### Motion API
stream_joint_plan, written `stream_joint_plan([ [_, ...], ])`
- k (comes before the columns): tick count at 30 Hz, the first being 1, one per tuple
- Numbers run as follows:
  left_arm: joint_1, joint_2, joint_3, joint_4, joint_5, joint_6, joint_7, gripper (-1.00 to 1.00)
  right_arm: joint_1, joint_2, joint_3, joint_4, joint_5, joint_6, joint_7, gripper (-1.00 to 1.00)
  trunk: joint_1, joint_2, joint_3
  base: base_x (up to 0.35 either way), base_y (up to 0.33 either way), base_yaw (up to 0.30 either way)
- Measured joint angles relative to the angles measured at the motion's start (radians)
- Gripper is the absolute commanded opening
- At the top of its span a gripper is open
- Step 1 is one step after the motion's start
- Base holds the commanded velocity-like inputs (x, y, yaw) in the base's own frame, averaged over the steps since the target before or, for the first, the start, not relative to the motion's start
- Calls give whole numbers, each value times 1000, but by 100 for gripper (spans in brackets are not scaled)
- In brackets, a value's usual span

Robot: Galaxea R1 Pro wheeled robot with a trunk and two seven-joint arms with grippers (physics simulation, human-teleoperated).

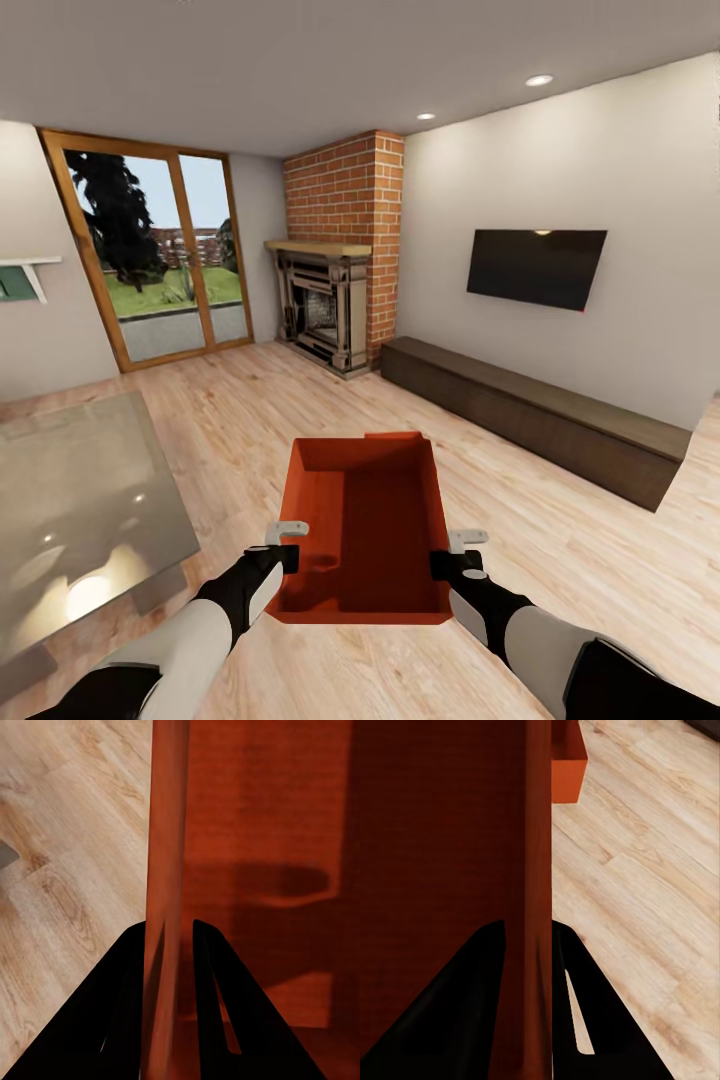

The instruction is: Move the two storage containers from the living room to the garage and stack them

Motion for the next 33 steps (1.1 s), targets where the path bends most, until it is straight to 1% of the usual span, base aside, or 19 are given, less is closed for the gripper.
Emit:
stream_joint_plan([
  [8, 0, 0, 0, 0, 0, 0, 0, -100, 0, 0, 0, 0, 0, 0, 0, -100, 0, 0, 9, 0, 0, 0],
  [33, 0, 1, 0, 0, 1, 0, -1, -100, 0, 1, -1, 0, 2, 1, -1, -100, 0, 0, 10, 0, 0, 0],
])
